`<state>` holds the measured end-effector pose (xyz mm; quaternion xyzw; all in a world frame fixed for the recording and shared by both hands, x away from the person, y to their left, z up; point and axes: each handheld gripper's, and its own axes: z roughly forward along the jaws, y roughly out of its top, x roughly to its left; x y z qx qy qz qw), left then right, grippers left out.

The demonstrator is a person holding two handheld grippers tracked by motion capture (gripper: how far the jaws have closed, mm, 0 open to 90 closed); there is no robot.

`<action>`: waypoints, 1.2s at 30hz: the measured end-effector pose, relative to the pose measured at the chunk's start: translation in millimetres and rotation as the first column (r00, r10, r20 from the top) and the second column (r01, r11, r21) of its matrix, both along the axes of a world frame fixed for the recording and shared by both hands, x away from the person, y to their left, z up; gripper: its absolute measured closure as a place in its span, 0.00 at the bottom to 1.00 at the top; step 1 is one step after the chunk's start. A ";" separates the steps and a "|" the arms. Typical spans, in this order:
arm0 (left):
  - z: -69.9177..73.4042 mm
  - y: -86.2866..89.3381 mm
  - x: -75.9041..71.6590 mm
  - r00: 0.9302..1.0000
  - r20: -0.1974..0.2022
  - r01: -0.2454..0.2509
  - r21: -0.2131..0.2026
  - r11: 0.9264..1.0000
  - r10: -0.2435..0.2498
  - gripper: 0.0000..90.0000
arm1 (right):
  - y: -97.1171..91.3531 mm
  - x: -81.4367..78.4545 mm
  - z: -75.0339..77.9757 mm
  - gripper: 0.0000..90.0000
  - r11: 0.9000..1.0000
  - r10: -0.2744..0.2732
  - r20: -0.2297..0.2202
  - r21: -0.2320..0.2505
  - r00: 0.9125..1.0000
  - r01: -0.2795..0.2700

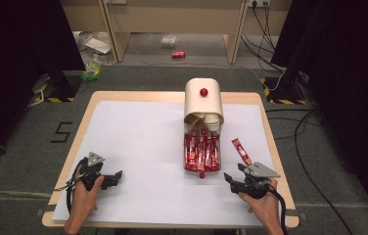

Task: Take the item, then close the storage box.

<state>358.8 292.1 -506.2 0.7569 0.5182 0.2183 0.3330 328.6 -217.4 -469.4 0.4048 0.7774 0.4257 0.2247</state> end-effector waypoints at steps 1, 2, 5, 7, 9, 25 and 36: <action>0.0 0.0 0.0 1.000 0.000 0.000 0.000 1.000 0.000 0.01 | 1.2 -0.3 -0.6 0.39 1.000 0.001 -0.002 0.001 1.000 -0.001; 0.0 0.0 0.0 1.000 0.000 0.000 0.000 1.000 0.000 0.01 | 2.8 -0.5 -1.7 0.39 1.000 0.009 -0.005 -0.005 1.000 -0.009; 0.0 -0.1 -0.1 1.000 0.001 0.000 0.001 1.000 0.000 0.01 | 4.9 -0.9 -3.0 0.39 1.000 0.016 -0.007 -0.012 1.000 -0.016; 0.1 -0.1 -0.1 1.000 0.000 0.000 0.001 1.000 0.000 0.01 | 5.6 -1.0 -2.9 0.39 1.000 0.017 -0.005 -0.014 1.000 -0.017; 0.1 -0.1 -0.1 1.000 0.001 0.000 0.002 1.000 0.000 0.01 | 7.6 -1.4 -2.4 0.38 1.000 0.027 0.005 -0.012 1.000 -0.027; 0.1 -0.1 0.0 1.000 0.000 -0.001 0.002 1.000 0.001 0.01 | 14.3 3.7 -7.3 0.38 1.000 0.027 0.042 -0.018 0.999 -0.026; 0.0 -0.1 0.0 1.000 0.000 -0.001 0.001 1.000 0.001 0.01 | 33.9 7.7 -13.6 0.39 0.996 0.074 0.057 -0.052 0.996 -0.072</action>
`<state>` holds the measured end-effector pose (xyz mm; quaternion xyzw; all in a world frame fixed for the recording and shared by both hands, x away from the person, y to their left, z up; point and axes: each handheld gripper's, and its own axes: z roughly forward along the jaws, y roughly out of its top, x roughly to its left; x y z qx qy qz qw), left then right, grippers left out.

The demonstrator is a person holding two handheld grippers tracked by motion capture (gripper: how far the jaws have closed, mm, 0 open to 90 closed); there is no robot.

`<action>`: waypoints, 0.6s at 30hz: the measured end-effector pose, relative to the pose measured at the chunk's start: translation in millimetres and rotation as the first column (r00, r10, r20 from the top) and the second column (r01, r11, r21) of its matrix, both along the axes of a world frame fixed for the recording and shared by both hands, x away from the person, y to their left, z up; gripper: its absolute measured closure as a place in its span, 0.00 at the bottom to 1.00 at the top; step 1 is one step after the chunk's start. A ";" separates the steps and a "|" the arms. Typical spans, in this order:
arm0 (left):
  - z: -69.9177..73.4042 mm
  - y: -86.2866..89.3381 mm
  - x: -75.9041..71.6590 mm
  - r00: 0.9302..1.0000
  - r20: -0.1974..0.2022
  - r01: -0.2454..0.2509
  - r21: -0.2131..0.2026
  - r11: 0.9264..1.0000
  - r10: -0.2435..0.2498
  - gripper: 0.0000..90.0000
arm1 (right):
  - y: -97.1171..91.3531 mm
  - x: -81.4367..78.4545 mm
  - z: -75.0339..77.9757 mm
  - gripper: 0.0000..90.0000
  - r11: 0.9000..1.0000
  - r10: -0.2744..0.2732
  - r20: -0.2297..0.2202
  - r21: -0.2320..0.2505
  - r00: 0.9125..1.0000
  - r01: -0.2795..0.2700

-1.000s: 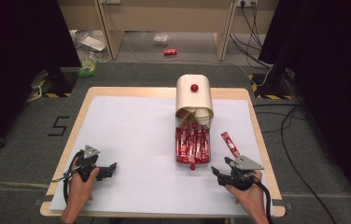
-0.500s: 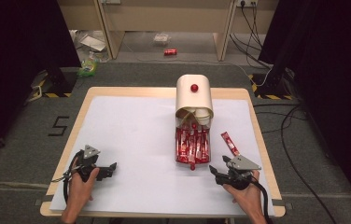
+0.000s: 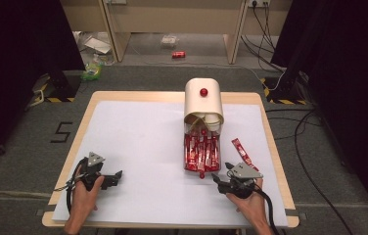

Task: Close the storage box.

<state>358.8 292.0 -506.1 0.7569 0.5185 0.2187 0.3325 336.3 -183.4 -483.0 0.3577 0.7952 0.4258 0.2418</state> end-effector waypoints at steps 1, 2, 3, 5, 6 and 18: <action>0.0 0.0 0.0 1.000 0.000 0.000 0.000 1.000 0.000 0.01 | 1.5 0.6 -0.8 0.39 1.000 0.004 0.004 -0.002 1.000 -0.004; 0.0 0.0 0.0 1.000 0.000 0.000 0.000 1.000 0.000 0.01 | 2.8 0.7 -1.4 0.39 1.000 0.006 0.004 -0.003 1.000 -0.006; 0.0 0.0 0.0 1.000 0.000 0.000 0.000 1.000 0.000 0.01 | 3.7 1.1 -1.8 0.39 1.000 0.010 0.006 -0.006 1.000 -0.010; 0.0 0.0 0.0 1.000 0.000 0.000 0.000 1.000 0.000 0.01 | 4.9 1.1 -2.1 0.38 1.000 0.012 0.016 -0.013 1.000 -0.012; 0.0 0.0 0.0 1.000 0.000 0.000 0.000 1.000 0.000 0.01 | 5.1 1.1 -2.0 0.38 1.000 0.014 0.022 -0.020 1.000 -0.014; 0.0 0.0 0.0 1.000 0.000 0.000 0.001 1.000 0.000 0.01 | 9.4 1.9 -1.1 0.38 0.999 0.009 0.047 -0.044 0.999 -0.007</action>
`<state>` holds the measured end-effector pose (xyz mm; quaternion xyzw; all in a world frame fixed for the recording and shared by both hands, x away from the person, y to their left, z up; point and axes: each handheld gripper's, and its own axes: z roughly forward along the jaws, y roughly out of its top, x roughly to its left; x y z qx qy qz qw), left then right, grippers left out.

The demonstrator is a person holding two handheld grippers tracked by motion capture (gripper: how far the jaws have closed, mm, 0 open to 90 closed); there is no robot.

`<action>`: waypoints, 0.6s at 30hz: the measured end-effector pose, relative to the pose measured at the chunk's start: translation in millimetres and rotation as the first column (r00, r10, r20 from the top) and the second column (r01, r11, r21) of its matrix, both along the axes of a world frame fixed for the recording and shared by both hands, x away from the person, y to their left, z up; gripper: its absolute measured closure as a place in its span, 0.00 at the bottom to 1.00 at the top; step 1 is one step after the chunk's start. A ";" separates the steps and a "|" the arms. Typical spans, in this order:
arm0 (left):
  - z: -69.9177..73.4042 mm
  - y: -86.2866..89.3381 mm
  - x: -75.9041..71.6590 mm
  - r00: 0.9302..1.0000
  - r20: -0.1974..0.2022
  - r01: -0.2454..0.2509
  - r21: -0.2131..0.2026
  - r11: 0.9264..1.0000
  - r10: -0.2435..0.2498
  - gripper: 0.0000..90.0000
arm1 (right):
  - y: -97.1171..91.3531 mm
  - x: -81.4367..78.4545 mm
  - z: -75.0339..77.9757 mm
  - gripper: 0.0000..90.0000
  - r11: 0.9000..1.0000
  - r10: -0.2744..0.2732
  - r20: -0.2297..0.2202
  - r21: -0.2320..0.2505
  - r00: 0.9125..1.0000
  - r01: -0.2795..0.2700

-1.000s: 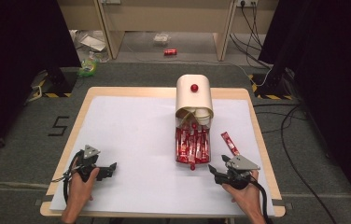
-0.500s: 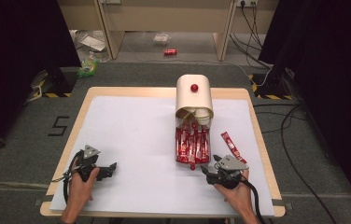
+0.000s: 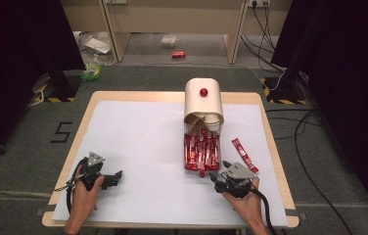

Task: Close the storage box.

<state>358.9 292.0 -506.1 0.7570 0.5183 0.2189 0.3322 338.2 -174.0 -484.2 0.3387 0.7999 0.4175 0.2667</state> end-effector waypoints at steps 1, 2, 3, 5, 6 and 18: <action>0.0 0.0 0.0 1.000 0.000 0.000 0.000 1.000 0.000 0.01 | 0.5 0.4 -0.1 0.38 1.000 0.001 0.005 -0.002 1.000 -0.001; 0.0 0.0 0.0 1.000 0.000 0.000 0.000 1.000 0.000 0.01 | 1.3 1.3 -0.3 0.38 1.000 -0.004 0.018 -0.013 1.000 0.004; 0.0 0.0 0.0 1.000 0.000 0.000 0.000 1.000 0.000 0.01 | 1.3 1.3 -0.3 0.38 1.000 -0.004 0.018 -0.013 1.000 0.004; 0.0 -0.1 0.0 1.000 0.000 0.000 0.000 1.000 0.000 0.01 | 2.0 2.5 -0.1 0.38 1.000 -0.011 0.027 -0.007 1.000 0.012; 0.0 -0.1 0.0 1.000 0.000 0.000 0.000 1.000 0.000 0.01 | 2.2 3.1 0.1 0.38 1.000 -0.015 0.032 -0.004 0.999 0.016; 0.0 -0.2 -0.1 1.000 0.001 -0.001 0.002 1.000 0.001 0.00 | 6.4 18.3 3.6 0.38 0.996 -0.070 0.078 0.065 0.995 0.065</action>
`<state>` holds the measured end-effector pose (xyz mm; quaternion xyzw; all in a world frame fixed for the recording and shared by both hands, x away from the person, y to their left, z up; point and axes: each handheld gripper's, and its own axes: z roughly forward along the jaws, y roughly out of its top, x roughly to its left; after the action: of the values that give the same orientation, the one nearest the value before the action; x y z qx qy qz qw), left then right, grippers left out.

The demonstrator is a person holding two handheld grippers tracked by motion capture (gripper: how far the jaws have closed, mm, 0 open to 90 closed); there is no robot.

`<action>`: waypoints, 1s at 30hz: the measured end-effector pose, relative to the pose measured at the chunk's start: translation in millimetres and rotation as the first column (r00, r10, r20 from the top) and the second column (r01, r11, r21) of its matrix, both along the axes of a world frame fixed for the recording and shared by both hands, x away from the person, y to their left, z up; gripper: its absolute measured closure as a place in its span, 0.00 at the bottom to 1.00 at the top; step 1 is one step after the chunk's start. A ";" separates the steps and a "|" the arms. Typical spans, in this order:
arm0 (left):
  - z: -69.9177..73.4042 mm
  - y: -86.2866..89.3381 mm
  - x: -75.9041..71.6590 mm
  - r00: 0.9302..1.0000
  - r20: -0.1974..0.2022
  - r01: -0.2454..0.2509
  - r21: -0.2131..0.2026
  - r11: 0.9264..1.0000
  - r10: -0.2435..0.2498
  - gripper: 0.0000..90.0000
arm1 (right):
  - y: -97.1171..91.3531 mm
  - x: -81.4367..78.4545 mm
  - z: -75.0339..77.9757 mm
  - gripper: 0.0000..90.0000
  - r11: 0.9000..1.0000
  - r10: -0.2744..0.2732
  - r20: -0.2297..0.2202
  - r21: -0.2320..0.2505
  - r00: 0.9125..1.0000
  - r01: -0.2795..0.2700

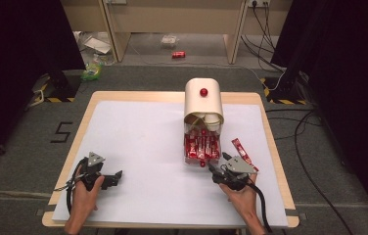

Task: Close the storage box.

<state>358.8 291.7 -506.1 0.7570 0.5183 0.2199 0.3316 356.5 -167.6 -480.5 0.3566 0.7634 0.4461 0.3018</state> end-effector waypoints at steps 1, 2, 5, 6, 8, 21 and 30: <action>0.0 0.0 0.0 1.000 0.000 0.000 0.000 1.000 0.000 0.00 | -0.1 1.5 0.2 0.38 1.000 -0.004 0.002 0.003 1.000 0.004; 0.0 0.0 0.1 1.000 0.000 0.000 -0.001 1.000 0.000 0.00 | -0.8 4.2 0.6 0.38 1.000 -0.007 0.002 0.012 1.000 0.007; 0.0 0.0 0.1 1.000 0.000 0.000 -0.001 1.000 0.000 0.00 | -1.3 5.7 0.6 0.38 1.000 -0.013 -0.001 0.025 1.000 0.013; 0.0 0.0 0.0 1.000 0.000 0.000 0.000 1.000 0.000 0.00 | -1.6 6.4 0.6 0.37 1.000 -0.014 0.001 0.025 1.000 0.014; 0.0 0.0 0.0 1.000 0.000 0.000 0.000 1.000 0.000 0.00 | -2.1 7.0 0.7 0.37 0.999 -0.016 0.000 0.028 1.000 0.016; -0.1 0.0 0.1 1.000 0.000 0.000 -0.001 1.000 0.000 0.00 | -2.5 10.5 0.6 0.36 1.000 -0.016 0.004 0.026 1.000 0.016; 0.0 0.0 0.0 1.000 0.000 0.000 -0.001 1.000 0.000 0.00 | -1.7 14.0 0.7 0.36 0.999 -0.025 0.005 0.023 1.000 0.025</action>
<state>358.8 291.8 -506.1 0.7569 0.5185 0.2197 0.3317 370.6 -169.3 -479.8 0.3682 0.7531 0.4519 0.3051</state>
